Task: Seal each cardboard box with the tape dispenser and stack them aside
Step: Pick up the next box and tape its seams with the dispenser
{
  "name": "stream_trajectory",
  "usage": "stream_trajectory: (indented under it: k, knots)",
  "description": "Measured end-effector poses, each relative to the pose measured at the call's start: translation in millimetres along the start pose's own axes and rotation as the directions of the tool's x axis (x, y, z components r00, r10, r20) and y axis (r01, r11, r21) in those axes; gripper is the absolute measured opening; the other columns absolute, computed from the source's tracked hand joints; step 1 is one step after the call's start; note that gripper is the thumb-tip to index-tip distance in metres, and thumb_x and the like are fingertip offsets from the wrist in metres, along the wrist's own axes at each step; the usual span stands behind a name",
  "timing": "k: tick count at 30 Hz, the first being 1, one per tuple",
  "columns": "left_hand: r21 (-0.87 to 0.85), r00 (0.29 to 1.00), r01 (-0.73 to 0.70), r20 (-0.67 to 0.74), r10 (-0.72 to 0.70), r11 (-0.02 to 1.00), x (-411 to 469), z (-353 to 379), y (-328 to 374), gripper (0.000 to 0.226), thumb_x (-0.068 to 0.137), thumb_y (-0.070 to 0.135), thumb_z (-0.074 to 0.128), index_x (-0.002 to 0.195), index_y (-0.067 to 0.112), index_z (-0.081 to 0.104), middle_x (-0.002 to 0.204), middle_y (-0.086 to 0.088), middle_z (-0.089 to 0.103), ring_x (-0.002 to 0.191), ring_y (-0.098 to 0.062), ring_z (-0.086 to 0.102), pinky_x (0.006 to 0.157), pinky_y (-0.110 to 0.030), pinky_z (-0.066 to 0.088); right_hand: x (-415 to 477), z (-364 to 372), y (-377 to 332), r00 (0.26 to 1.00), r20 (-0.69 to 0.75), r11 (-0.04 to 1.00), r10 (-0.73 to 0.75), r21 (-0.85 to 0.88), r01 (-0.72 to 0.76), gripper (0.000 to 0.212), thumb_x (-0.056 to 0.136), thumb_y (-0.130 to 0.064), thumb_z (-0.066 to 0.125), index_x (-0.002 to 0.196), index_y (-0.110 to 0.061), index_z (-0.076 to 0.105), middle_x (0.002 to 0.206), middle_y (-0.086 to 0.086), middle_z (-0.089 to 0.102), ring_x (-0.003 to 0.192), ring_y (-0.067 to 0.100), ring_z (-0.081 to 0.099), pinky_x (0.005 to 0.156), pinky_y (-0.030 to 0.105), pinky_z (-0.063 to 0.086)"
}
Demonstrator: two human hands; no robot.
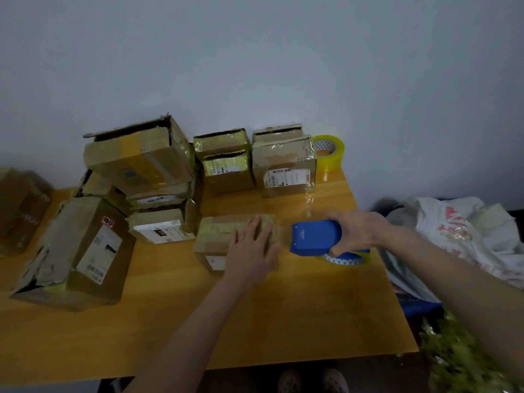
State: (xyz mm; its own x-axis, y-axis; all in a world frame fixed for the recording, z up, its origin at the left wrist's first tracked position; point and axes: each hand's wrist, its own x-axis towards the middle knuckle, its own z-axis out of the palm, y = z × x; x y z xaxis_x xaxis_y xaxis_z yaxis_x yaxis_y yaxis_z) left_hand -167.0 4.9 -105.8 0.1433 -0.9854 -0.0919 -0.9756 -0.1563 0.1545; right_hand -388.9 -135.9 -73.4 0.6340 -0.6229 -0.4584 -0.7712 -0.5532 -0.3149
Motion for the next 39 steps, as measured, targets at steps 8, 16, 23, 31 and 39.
stream_trajectory:
  k: [8,16,23,31,39]
  knots:
    - [-0.052,0.996,-0.067,-0.057,0.064,0.996,-3,8,-4,0.057,0.101,0.044,0.030,0.151,0.028,0.009,0.160,0.006,0.001,0.147,-0.009,-0.004,0.120,-0.037,-0.003,8,9,-3,1.000,-0.005,0.999,0.012,0.042,-0.012,0.068,0.065,-0.064,0.069,0.120,-0.037,0.041,0.101,-0.012,0.059,0.092,0.017,0.057,0.079,0.038,0.052]
    - [-0.019,0.993,-0.081,-0.082,0.080,0.997,-5,13,-4,0.056,0.101,0.042,0.032,0.151,0.028,0.011,0.156,0.006,-0.004,0.145,-0.008,-0.008,0.118,-0.034,-0.004,22,7,-24,0.998,0.063,0.999,0.027,-0.041,-0.024,0.073,0.068,-0.060,0.066,0.133,-0.038,0.041,0.103,-0.010,0.058,0.095,0.019,0.056,0.081,0.038,0.052]
    - [-0.024,0.992,-0.089,-0.090,0.086,0.996,-4,16,-6,0.055,0.101,0.040,0.033,0.151,0.028,0.013,0.153,0.008,-0.007,0.141,-0.005,-0.012,0.117,-0.032,-0.004,36,-3,-36,0.992,0.123,0.998,0.022,-0.054,-0.016,0.063,0.063,-0.058,0.068,0.120,-0.037,0.051,0.090,-0.012,0.058,0.087,0.018,0.058,0.073,0.035,0.052]
    - [-0.041,0.995,-0.092,-0.050,0.090,0.995,-1,13,-7,0.055,0.102,0.039,0.032,0.151,0.027,0.011,0.151,0.011,-0.010,0.144,-0.006,-0.009,0.118,-0.032,-0.003,44,-33,-61,0.982,0.176,0.975,0.062,-0.222,-0.022,0.058,0.062,-0.059,0.071,0.108,-0.032,0.048,0.083,-0.009,0.048,0.082,0.020,0.052,0.075,0.036,0.051]
    - [-0.003,0.994,-0.109,-0.011,0.109,0.994,-6,8,-5,0.055,0.103,0.039,0.029,0.151,0.025,0.007,0.157,0.007,-0.006,0.147,-0.012,-0.006,0.117,-0.031,-0.006,39,-32,-66,0.969,0.195,0.981,0.149,-0.149,-0.121,0.055,0.062,-0.058,0.073,0.098,-0.018,0.062,0.095,0.002,0.061,0.084,0.024,0.061,0.069,0.033,0.049]
